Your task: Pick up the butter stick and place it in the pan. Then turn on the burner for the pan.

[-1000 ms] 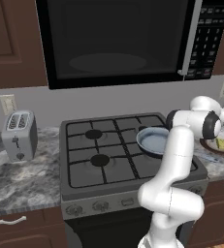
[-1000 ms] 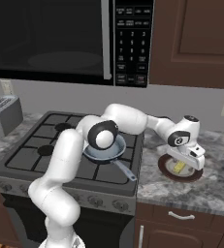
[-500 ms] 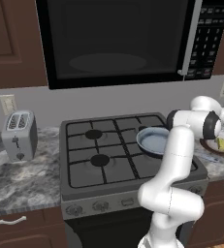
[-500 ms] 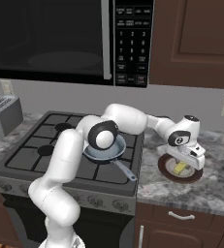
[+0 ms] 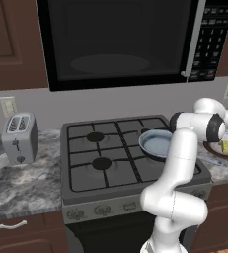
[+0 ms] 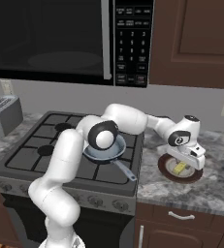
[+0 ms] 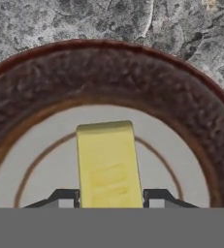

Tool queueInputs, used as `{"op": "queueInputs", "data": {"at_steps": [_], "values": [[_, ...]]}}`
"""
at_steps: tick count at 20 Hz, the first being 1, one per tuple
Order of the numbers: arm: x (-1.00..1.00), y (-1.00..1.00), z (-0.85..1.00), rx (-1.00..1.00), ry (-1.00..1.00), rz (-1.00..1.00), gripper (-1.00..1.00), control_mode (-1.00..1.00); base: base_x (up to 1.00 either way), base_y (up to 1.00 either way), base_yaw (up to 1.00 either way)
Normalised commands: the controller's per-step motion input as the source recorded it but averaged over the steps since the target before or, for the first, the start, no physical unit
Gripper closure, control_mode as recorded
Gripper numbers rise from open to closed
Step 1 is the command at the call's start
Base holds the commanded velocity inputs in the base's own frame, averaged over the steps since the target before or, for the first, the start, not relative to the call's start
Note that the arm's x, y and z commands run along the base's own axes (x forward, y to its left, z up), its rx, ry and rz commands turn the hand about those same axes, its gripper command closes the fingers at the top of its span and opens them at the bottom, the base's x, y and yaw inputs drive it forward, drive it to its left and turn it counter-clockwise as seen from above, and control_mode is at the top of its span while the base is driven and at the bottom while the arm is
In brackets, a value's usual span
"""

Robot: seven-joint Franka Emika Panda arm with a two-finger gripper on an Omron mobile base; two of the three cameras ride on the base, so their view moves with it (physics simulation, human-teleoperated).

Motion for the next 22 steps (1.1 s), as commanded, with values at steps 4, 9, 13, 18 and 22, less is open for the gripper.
{"op": "queueInputs", "data": {"at_steps": [4, 9, 13, 18, 22], "values": [[-0.14, 0.00, 0.16, 0.00, -0.02, 0.00, 1.00, -1.00, 0.00, 0.00, 0.00], [-0.35, 0.00, 0.54, 0.00, -0.10, 0.04, 1.00, -1.00, 0.00, 0.00, 0.00], [-0.49, -0.01, 0.52, 0.00, -0.09, 0.02, 1.00, -1.00, 0.00, 0.00, 0.00], [-0.56, -0.01, 0.07, -0.02, -0.04, 0.02, 1.00, -1.00, 0.00, 0.00, 0.00], [-0.43, 0.00, 0.01, -0.02, -0.08, 0.08, 1.00, -1.00, 0.00, 0.00, 0.00]]}}
